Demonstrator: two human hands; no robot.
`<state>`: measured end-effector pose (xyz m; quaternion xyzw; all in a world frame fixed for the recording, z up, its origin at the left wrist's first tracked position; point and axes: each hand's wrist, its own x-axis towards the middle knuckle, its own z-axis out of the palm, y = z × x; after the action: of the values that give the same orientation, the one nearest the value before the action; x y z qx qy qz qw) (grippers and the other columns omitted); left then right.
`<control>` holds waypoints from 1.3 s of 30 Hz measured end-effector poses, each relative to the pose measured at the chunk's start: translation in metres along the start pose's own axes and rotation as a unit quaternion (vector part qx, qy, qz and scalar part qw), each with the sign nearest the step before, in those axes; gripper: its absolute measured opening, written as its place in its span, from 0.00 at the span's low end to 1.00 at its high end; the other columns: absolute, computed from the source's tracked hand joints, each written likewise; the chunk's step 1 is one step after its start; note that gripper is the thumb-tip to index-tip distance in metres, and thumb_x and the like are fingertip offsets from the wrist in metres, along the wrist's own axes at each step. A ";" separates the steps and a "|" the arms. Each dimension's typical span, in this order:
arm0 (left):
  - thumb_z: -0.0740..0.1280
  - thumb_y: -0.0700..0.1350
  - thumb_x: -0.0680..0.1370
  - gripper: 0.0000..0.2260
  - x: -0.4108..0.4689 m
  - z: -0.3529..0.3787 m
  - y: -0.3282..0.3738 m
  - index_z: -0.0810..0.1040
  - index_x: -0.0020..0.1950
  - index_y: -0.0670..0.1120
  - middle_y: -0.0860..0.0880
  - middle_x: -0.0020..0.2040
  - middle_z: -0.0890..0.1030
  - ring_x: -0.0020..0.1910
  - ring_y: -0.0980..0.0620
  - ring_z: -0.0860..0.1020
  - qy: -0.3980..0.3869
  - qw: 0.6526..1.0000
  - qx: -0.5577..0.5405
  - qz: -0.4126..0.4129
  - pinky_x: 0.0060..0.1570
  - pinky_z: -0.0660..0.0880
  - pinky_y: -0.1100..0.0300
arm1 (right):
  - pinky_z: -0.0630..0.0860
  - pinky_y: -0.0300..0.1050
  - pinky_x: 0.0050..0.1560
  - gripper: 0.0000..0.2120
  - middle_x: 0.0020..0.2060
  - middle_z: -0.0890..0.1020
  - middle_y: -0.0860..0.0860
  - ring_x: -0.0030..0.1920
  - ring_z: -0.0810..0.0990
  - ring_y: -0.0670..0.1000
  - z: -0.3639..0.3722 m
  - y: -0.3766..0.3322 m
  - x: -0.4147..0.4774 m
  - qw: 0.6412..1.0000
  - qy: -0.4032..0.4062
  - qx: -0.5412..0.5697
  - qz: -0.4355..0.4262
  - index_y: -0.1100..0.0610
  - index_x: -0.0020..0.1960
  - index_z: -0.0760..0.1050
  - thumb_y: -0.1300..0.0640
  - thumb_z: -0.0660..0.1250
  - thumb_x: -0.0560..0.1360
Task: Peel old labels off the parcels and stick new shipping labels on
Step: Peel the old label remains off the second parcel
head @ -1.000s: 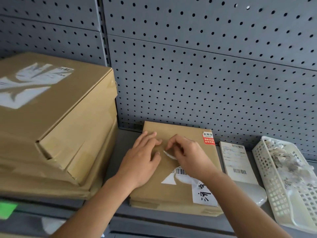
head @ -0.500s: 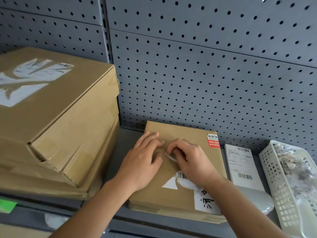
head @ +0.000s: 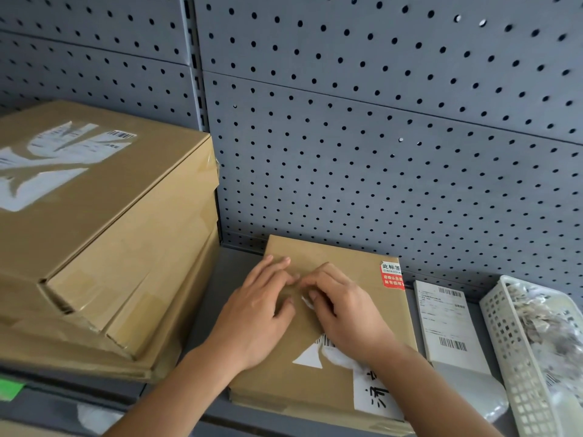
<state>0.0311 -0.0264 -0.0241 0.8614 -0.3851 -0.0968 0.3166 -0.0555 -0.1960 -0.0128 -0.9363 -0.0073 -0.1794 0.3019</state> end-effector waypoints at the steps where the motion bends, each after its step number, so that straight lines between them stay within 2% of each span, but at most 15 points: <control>1: 0.59 0.50 0.83 0.13 0.000 0.000 0.000 0.70 0.68 0.58 0.68 0.78 0.55 0.76 0.71 0.41 0.001 1.000 -0.001 0.001 0.74 0.63 0.53 | 0.76 0.42 0.42 0.11 0.49 0.76 0.41 0.43 0.77 0.44 0.001 0.001 0.000 1.000 -0.002 -0.010 -0.005 0.51 0.54 0.79 0.63 0.62 0.78; 8: 0.59 0.51 0.84 0.15 -0.001 0.000 0.000 0.69 0.70 0.58 0.68 0.78 0.54 0.76 0.71 0.40 -0.002 1.000 0.001 0.000 0.75 0.63 0.52 | 0.74 0.42 0.45 0.08 0.45 0.75 0.41 0.41 0.75 0.42 0.005 0.003 0.001 1.000 -0.003 -0.029 -0.002 0.52 0.48 0.78 0.61 0.61 0.78; 12: 0.59 0.51 0.84 0.15 -0.001 -0.001 0.001 0.69 0.71 0.59 0.69 0.78 0.54 0.77 0.71 0.40 -0.007 1.000 0.004 -0.004 0.75 0.63 0.50 | 0.69 0.37 0.44 0.09 0.43 0.74 0.41 0.39 0.74 0.43 0.004 0.002 0.000 1.000 -0.003 -0.024 0.011 0.52 0.45 0.78 0.58 0.59 0.76; 17: 0.58 0.51 0.84 0.15 0.000 -0.001 0.001 0.69 0.71 0.59 0.69 0.78 0.54 0.76 0.71 0.40 -0.008 1.000 0.003 -0.006 0.75 0.63 0.50 | 0.75 0.43 0.45 0.09 0.44 0.76 0.42 0.40 0.76 0.43 0.005 0.003 0.000 1.000 0.008 -0.019 0.005 0.52 0.48 0.80 0.62 0.62 0.77; 20: 0.58 0.51 0.84 0.16 -0.001 -0.001 0.001 0.69 0.71 0.59 0.69 0.78 0.54 0.77 0.71 0.40 -0.008 1.000 0.002 -0.006 0.75 0.63 0.49 | 0.74 0.41 0.45 0.08 0.43 0.75 0.41 0.40 0.76 0.42 0.006 0.003 0.002 1.000 0.006 -0.015 0.004 0.53 0.46 0.80 0.63 0.63 0.76; 23: 0.58 0.51 0.84 0.15 -0.001 0.000 0.000 0.68 0.71 0.59 0.69 0.78 0.54 0.76 0.71 0.40 -0.006 1.000 0.003 -0.005 0.75 0.63 0.49 | 0.75 0.43 0.42 0.08 0.42 0.76 0.42 0.39 0.76 0.44 0.004 0.004 0.002 1.000 0.007 0.003 0.013 0.54 0.44 0.79 0.64 0.63 0.75; 27: 0.59 0.51 0.83 0.15 0.000 -0.001 -0.001 0.69 0.71 0.58 0.68 0.78 0.55 0.77 0.71 0.41 -0.001 1.000 -0.001 -0.002 0.75 0.63 0.48 | 0.74 0.41 0.43 0.08 0.42 0.76 0.42 0.40 0.76 0.45 0.003 0.003 0.001 1.000 0.003 0.018 0.018 0.54 0.46 0.79 0.63 0.62 0.77; 32: 0.59 0.50 0.84 0.15 -0.001 -0.001 -0.001 0.69 0.71 0.59 0.68 0.78 0.55 0.77 0.71 0.41 -0.001 1.000 -0.001 0.001 0.75 0.63 0.51 | 0.75 0.45 0.41 0.08 0.40 0.76 0.43 0.38 0.75 0.46 0.001 0.002 0.001 1.000 0.003 0.018 0.022 0.55 0.43 0.77 0.63 0.61 0.75; 36: 0.59 0.51 0.84 0.15 -0.001 0.000 -0.002 0.69 0.71 0.58 0.68 0.79 0.55 0.77 0.70 0.41 0.002 1.000 -0.001 0.005 0.75 0.63 0.51 | 0.74 0.40 0.42 0.09 0.42 0.77 0.44 0.40 0.77 0.47 -0.002 0.000 -0.001 0.999 0.008 0.040 0.030 0.55 0.46 0.79 0.66 0.63 0.77; 39: 0.59 0.51 0.84 0.15 -0.001 0.000 -0.002 0.69 0.71 0.58 0.68 0.78 0.55 0.77 0.71 0.41 0.002 1.000 -0.001 0.004 0.74 0.63 0.51 | 0.72 0.37 0.39 0.08 0.42 0.75 0.43 0.38 0.75 0.46 -0.002 0.001 -0.001 0.999 -0.001 0.034 0.029 0.55 0.44 0.78 0.66 0.63 0.75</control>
<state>0.0312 -0.0247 -0.0253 0.8598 -0.3878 -0.0943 0.3185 -0.0573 -0.1977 -0.0118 -0.9255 0.0138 -0.1693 0.3384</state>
